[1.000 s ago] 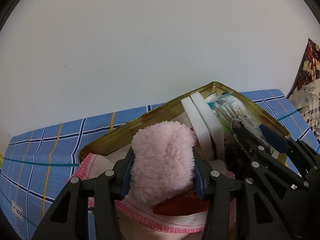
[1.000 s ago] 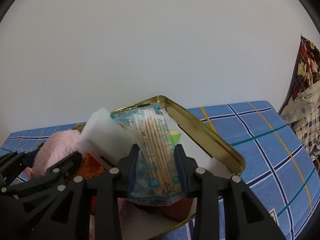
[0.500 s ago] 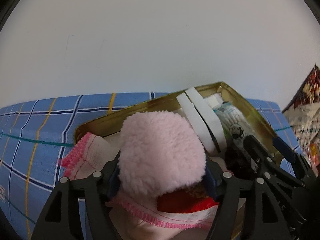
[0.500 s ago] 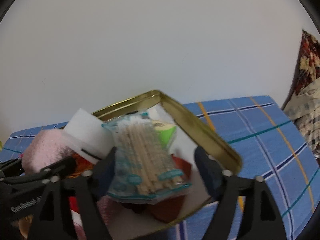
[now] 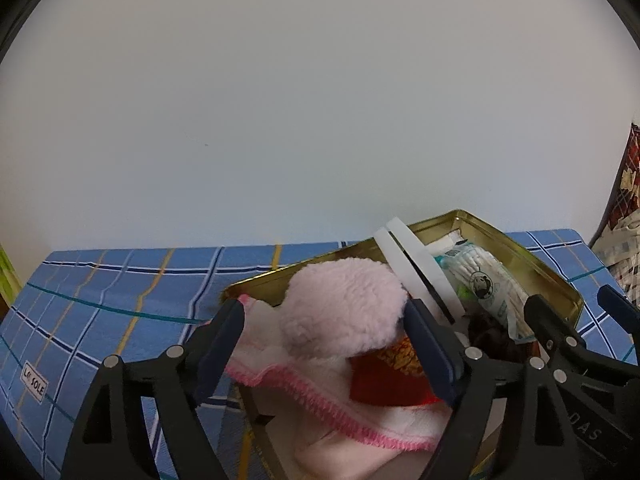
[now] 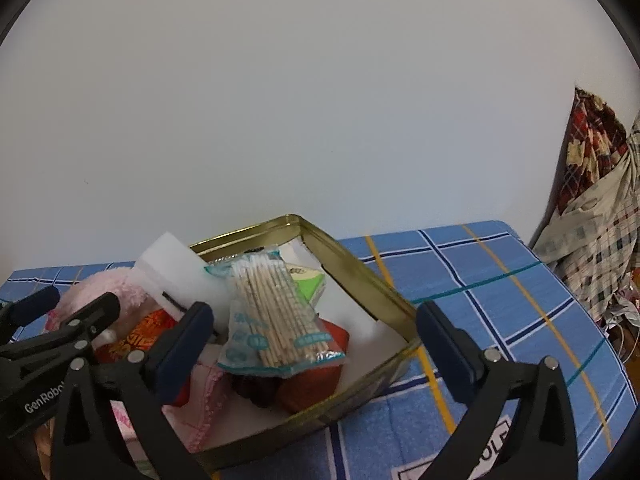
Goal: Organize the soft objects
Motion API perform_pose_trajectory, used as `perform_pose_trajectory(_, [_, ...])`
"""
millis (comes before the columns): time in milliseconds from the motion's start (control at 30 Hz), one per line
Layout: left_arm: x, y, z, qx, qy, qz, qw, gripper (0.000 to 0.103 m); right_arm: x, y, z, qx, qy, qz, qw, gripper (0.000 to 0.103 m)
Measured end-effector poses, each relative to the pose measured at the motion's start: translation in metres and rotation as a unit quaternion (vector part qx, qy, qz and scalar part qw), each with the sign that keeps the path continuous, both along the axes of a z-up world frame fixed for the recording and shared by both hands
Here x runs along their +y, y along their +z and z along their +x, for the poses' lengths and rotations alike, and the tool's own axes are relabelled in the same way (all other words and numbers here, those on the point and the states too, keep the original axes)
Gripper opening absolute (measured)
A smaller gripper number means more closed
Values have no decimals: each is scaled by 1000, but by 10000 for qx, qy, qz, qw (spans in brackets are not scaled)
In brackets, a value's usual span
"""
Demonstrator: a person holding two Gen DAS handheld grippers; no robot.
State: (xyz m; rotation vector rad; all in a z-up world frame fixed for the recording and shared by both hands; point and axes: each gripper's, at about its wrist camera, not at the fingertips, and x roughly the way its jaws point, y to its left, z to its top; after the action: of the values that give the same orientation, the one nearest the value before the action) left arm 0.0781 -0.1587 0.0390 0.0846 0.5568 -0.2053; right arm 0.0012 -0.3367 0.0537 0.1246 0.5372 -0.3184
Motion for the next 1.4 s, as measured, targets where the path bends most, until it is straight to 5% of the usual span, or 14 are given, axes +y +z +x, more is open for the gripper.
perform_pose_trajectory(367, [19, -1, -31, -172, -186, -329, 9991, 87, 12, -2, -28, -85, -221, -48, 9997, 103])
perform_pose_trajectory(700, [28, -8, -57, -312, -185, -86, 9993, 89, 19, 1, -65, -336, -388, 204, 9985, 103])
perform_pose_trajectory(900, [36, -9, -81, -728, 44, 173, 9972, 89, 25, 5, -90, -641, -476, 307, 9963, 103])
perform_pose_trajectory(1400, [47, -14, -105, -714, -87, -45, 9974, 89, 47, 17, -122, -1219, -436, -222, 9913, 103])
